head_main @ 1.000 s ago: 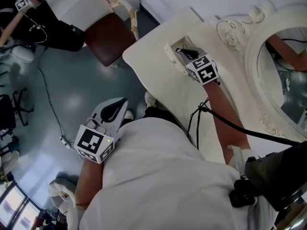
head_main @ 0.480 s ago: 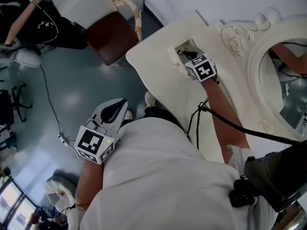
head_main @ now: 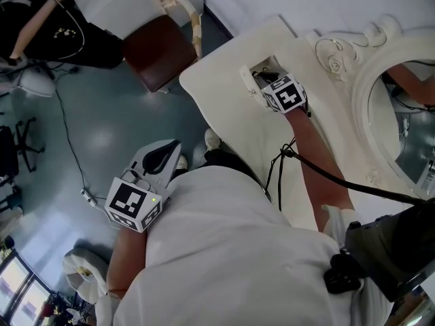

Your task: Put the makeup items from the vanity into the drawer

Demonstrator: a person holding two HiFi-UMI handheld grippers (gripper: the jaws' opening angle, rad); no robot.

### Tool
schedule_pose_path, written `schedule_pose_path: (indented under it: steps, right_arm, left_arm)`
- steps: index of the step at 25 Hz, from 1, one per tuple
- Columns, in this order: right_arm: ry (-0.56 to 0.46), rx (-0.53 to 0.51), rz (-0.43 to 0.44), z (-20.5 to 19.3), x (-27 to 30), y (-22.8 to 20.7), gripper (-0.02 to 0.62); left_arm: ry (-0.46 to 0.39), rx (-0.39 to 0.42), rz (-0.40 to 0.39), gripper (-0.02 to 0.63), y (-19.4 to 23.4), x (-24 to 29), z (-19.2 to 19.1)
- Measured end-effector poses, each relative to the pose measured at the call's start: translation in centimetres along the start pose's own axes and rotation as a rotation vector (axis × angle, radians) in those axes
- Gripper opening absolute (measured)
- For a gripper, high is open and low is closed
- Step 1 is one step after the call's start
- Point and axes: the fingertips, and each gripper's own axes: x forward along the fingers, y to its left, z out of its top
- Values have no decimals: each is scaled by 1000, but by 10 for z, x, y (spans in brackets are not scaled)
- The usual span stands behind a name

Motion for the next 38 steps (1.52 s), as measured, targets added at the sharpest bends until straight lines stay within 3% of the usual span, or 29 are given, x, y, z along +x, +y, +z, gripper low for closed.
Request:
schedule_pose_path:
  steps: [14, 25, 28, 38]
  right_arm:
    - [-1, -2, 13, -1, -2, 5, 66]
    - [-86, 55, -130, 13, -65, 21, 34]
    - [-117, 75, -156, 13, -87, 45, 2]
    - [-205, 179, -167, -2, -137, 180, 2]
  left_arm:
    - [-5, 16, -23, 3, 5, -10, -2]
    - [-20, 99, -122, 3, 1, -38, -5]
    - [-26, 129, -155, 3, -1, -53, -9]
    - [-28, 186, -269, 3, -9, -102, -34]
